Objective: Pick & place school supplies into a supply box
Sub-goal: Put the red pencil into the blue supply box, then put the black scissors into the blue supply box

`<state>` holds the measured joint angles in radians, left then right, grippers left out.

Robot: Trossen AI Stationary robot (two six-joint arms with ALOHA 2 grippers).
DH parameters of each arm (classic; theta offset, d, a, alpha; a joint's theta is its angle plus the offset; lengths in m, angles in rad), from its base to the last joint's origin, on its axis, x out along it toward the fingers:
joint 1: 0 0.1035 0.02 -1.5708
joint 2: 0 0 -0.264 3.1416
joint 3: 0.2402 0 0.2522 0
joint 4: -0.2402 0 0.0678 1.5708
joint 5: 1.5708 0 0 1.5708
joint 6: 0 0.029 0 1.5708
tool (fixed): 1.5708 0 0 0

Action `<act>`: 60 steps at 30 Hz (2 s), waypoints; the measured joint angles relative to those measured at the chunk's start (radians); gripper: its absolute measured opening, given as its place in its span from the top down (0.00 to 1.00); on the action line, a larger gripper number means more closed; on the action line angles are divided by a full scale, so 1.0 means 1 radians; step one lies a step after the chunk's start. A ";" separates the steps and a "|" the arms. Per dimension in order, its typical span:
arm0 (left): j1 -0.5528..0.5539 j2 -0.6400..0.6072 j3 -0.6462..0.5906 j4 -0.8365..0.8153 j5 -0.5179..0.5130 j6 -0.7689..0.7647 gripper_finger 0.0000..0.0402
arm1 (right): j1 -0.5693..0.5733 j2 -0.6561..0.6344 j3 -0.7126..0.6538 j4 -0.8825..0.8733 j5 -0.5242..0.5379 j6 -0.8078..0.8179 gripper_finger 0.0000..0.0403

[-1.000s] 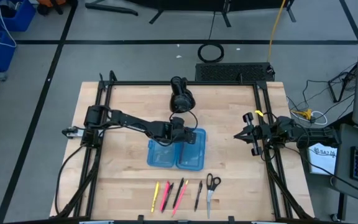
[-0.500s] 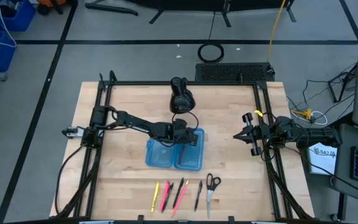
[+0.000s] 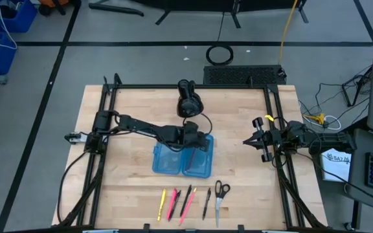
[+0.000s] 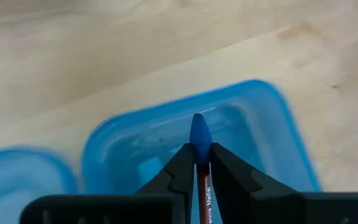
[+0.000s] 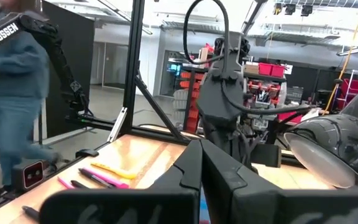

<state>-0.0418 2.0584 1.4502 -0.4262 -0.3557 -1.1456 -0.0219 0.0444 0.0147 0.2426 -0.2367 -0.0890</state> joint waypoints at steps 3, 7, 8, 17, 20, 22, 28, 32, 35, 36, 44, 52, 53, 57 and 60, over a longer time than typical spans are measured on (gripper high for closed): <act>-0.007 0.001 -0.001 -0.107 -0.001 -0.064 0.87 | 0.000 0.000 0.000 -0.001 0.000 0.014 1.00; -0.018 0.001 -0.001 -0.146 -0.005 -0.095 0.87 | 0.000 0.000 0.000 0.001 0.000 0.021 1.00; -0.020 0.001 -0.001 -0.145 -0.006 -0.096 0.87 | 0.000 0.000 0.000 0.004 0.000 0.021 1.00; -0.023 0.001 -0.001 -0.140 0.013 -0.044 0.87 | 0.000 0.000 0.000 0.017 -0.001 0.025 1.00; -0.027 0.001 -0.001 -0.140 0.017 -0.043 0.84 | 0.000 0.000 0.000 0.017 -0.001 0.025 1.00; -0.032 0.001 -0.001 -0.135 0.015 -0.042 0.80 | 0.000 0.000 0.000 0.017 -0.001 0.025 1.00; -0.033 0.001 -0.001 -0.126 0.008 -0.079 0.64 | 0.000 0.000 0.000 0.017 -0.001 0.025 1.00; -0.033 0.001 -0.001 -0.127 0.006 -0.096 0.58 | 0.000 0.000 0.000 0.021 -0.001 0.025 1.00; -0.033 0.001 -0.001 -0.126 0.006 -0.094 0.57 | 0.000 0.000 0.000 0.023 -0.001 0.025 1.00; -0.033 0.001 -0.001 -0.122 0.006 -0.083 0.57 | 0.000 0.000 0.000 0.023 -0.001 0.025 1.00; -0.061 -0.002 0.044 0.022 0.037 0.223 0.68 | 0.000 0.000 0.000 0.035 -0.001 0.021 1.00; -0.088 0.008 0.076 -0.024 0.112 0.528 0.98 | 0.000 0.000 0.000 0.046 -0.001 0.017 1.00; -0.092 0.011 0.074 -0.041 0.109 0.586 0.98 | 0.000 0.000 0.000 0.046 -0.001 0.017 1.00; -0.098 0.009 0.076 -0.065 0.056 0.797 0.99 | 0.000 0.000 0.000 0.046 0.000 0.017 1.00; -0.098 0.010 0.075 -0.055 0.049 0.908 0.99 | 0.000 0.000 0.000 0.047 0.000 0.017 1.00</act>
<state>-0.1399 2.0685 1.5249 -0.4812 -0.3063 -0.2381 -0.0219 0.0441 0.0147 0.2894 -0.2367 -0.0719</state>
